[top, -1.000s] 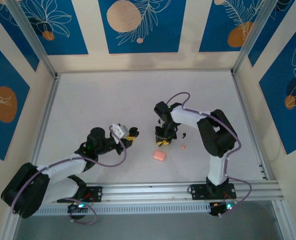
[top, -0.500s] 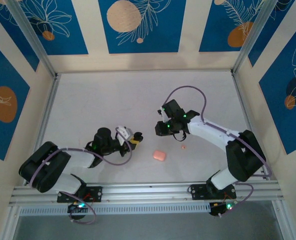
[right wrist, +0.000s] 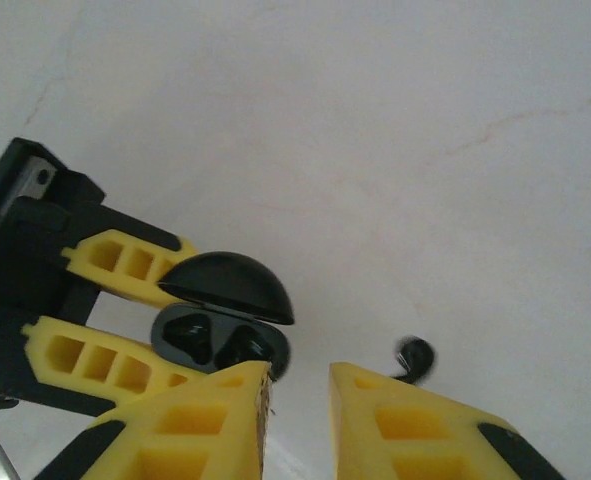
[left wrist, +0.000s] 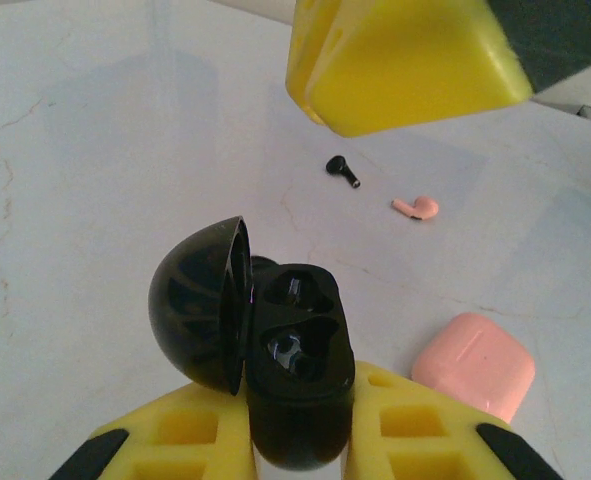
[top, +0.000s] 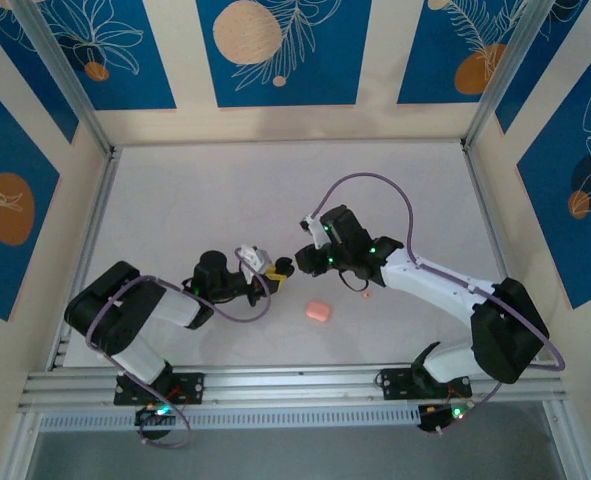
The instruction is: Insert the wireless bluetooth earbuds into the charging case
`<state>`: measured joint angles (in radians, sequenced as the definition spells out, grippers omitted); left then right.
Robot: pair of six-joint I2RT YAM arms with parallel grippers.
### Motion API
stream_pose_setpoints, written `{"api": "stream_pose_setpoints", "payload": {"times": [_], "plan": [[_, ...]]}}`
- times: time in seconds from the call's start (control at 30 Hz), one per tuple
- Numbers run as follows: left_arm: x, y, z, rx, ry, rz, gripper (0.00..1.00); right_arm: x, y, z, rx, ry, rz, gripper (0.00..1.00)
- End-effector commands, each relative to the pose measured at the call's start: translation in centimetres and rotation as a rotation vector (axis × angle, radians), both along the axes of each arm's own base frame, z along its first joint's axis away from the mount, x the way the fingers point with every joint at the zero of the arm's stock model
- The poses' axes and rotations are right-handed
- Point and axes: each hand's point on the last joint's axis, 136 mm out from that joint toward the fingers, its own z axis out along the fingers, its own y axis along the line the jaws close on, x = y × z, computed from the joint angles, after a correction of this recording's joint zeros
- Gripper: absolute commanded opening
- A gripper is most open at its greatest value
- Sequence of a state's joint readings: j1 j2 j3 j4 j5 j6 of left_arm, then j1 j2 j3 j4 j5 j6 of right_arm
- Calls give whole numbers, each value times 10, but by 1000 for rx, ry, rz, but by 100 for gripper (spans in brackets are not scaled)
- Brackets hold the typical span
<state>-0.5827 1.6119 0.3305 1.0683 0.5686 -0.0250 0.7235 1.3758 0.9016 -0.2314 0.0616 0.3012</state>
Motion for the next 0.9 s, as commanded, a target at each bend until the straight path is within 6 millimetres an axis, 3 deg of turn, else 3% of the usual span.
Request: {"api": "stream_pose_setpoints", "payload": {"times": [0.0, 0.23, 0.5, 0.7, 0.87], "plan": [[8, -4, 21, -63, -52, -1, 20, 3, -4, 4, -17, -43, -8, 25], [12, 1, 14, -31, -43, 38, 19, 13, -22, -9, -56, 123, -82, 28], [8, 9, 12, 8, -44, 66, 19, 18, -67, -48, -290, 484, -310, 34], [6, 15, 11, 50, -49, 76, 19, 29, -102, -75, -210, 668, -492, 42], [5, 17, 10, 70, -54, 78, 20, 39, -112, -98, -155, 744, -549, 49]]}}
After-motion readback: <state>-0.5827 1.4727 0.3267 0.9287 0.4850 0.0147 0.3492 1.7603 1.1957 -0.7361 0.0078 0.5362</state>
